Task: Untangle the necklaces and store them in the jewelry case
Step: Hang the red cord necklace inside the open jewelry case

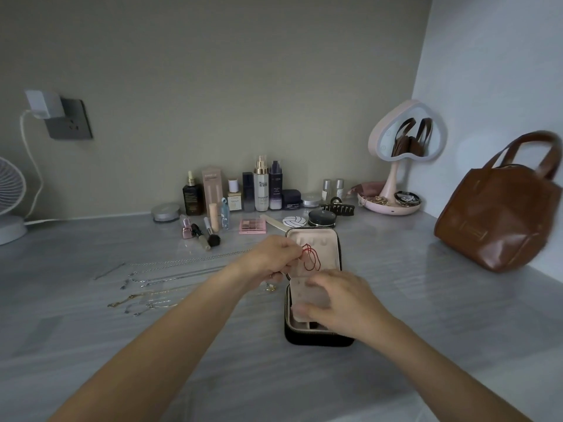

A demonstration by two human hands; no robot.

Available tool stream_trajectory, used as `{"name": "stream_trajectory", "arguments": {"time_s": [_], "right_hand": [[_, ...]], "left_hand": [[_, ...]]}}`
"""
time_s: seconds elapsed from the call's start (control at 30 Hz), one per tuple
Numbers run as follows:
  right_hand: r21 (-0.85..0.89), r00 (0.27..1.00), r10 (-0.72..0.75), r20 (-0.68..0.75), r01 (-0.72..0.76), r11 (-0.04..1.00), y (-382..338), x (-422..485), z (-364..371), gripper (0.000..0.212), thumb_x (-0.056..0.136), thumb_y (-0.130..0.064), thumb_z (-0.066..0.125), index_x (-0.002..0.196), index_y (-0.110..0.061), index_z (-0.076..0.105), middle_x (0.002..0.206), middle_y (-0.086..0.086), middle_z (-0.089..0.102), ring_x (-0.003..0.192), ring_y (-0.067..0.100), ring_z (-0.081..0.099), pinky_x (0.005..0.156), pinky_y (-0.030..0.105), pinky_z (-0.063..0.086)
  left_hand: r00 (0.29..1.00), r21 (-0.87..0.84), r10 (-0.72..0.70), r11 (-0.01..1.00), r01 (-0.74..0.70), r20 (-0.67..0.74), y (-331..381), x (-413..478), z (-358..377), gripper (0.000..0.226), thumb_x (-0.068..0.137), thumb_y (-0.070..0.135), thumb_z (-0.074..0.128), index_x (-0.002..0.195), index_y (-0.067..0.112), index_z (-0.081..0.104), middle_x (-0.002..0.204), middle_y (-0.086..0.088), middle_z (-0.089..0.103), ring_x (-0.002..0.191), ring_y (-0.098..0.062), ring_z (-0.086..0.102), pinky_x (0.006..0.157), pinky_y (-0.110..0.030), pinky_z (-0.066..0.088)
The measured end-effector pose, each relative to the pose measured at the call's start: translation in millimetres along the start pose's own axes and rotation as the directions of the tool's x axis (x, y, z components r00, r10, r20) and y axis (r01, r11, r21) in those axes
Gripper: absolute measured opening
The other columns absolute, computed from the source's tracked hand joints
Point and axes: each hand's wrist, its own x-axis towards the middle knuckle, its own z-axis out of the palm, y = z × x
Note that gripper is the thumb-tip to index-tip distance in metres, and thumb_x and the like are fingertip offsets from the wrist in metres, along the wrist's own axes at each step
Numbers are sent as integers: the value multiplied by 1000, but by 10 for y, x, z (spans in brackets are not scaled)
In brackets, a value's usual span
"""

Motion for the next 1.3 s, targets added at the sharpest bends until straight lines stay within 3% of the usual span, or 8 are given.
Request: {"name": "stream_trajectory", "arguments": {"time_s": [0.17, 0.37, 0.57, 0.73, 0.9, 1.03, 1.2, 1.3], "right_hand": [[216, 910, 40, -413, 56, 975, 88, 141, -324, 10, 82, -26, 64, 79, -17, 67, 77, -7, 57, 68, 12, 54, 66, 27, 40], [311, 990, -140, -15, 138, 940, 5, 453, -536, 51, 83, -12, 64, 130, -26, 50, 97, -15, 59, 63, -15, 53, 65, 3, 37], [163, 995, -66, -77, 77, 984, 103, 612, -518, 17, 82, -15, 64, 99, -15, 67, 78, -6, 61, 71, 10, 58, 73, 30, 51], [176, 996, -49, -81, 62, 982, 174, 638, -493, 5, 81, -20, 66, 84, -18, 70, 64, -9, 64, 59, 4, 58, 68, 27, 51], [40, 990, -43, -135, 49, 998, 162, 658, -485, 10, 85, -29, 60, 84, -25, 69, 76, -9, 66, 80, 14, 60, 70, 29, 47], [-19, 992, -50, -112, 48, 999, 107, 743, -437, 12, 87, -29, 58, 90, -25, 69, 91, -6, 70, 91, 16, 60, 72, 27, 44], [-129, 995, -64, -76, 54, 990, 43, 896, -328, 15, 87, -30, 54, 93, -30, 68, 96, 0, 69, 96, 22, 60, 74, 32, 45], [-201, 994, -80, -72, 65, 978, 13, 961, -281, 19, 87, -30, 51, 94, -31, 68, 94, 2, 68, 94, 25, 60, 67, 32, 42]], "left_hand": [[997, 80, 83, 993, -83, 10, 50, -41, -3, 34, 94, 11, 45, 65, 16, 61, 57, 0, 58, 51, -11, 45, 44, -17, 36], [990, 229, 138, 964, -137, 11, 169, -8, 48, 27, 95, 17, 47, 73, 7, 60, 70, -8, 52, 66, -15, 44, 65, -26, 37], [988, 172, 121, 980, -103, -98, 118, 120, 69, 30, 94, 23, 50, 89, -3, 64, 75, -11, 46, 64, -15, 43, 63, -27, 34], [978, 169, 156, 977, -131, -140, 44, 174, 95, 20, 93, 17, 51, 84, 4, 64, 65, -3, 46, 53, -6, 44, 50, -15, 34], [900, 461, 381, 851, -252, -213, -26, 195, 15, 30, 91, 27, 50, 87, 3, 67, 77, -6, 61, 69, -17, 54, 72, -35, 51], [828, 160, 293, 956, -246, -477, -65, 228, -51, 21, 96, 21, 42, 102, 13, 60, 81, 6, 49, 74, -7, 46, 73, -26, 40], [938, -136, -14, 990, -36, -347, -342, 379, 90, 31, 97, 30, 38, 86, 7, 54, 83, -11, 56, 79, -21, 52, 87, -45, 49], [942, -59, 32, 997, -55, -335, -379, 410, 150, 31, 96, 31, 43, 76, 10, 52, 70, -2, 54, 65, -13, 49, 64, -29, 47]]}}
